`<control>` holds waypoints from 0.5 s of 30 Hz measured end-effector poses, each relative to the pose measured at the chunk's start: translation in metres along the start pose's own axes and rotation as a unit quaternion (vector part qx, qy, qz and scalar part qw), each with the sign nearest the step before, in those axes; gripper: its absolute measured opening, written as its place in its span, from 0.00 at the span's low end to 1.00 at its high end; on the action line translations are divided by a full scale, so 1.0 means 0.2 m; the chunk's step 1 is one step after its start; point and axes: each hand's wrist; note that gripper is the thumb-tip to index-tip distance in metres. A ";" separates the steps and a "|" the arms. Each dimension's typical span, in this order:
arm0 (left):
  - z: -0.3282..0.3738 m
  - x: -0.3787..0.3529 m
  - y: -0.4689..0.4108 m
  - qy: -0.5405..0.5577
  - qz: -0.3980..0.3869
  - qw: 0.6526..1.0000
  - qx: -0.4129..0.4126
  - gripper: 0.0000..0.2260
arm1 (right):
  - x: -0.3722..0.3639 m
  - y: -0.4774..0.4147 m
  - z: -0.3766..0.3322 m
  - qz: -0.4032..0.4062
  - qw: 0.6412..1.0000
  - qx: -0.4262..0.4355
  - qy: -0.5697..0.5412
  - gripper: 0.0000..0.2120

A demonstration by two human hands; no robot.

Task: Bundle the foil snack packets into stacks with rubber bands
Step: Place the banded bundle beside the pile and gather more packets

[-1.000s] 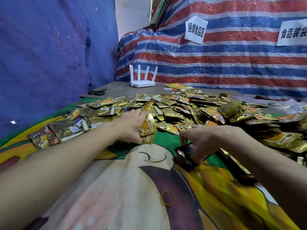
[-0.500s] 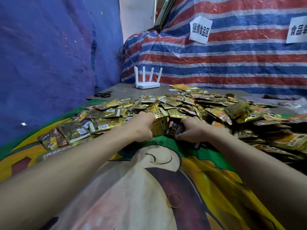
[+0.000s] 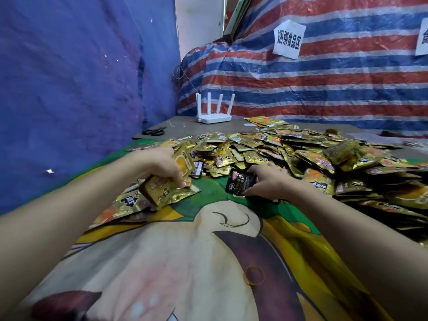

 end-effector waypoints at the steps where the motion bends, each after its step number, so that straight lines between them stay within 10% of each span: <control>1: -0.03 -0.01 0.00 -0.020 -0.011 1.000 0.006 0.23 | 0.01 0.01 -0.01 0.004 1.000 0.004 -0.003 0.23; 9: -0.11 -0.10 0.00 -0.084 -0.043 0.995 0.011 0.36 | 0.08 0.13 -0.02 0.072 0.997 0.036 0.009 0.19; 15: -0.08 -0.13 0.01 -0.121 -0.046 0.992 0.010 0.22 | 0.05 0.29 -0.06 0.149 0.972 0.093 -0.153 0.13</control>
Point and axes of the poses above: each hand's wrist, its own y-axis away from the middle knuckle, its own x-axis out of the back of the hand, z = x × y, and after that the axes turned 10 degrees about y, right-handed
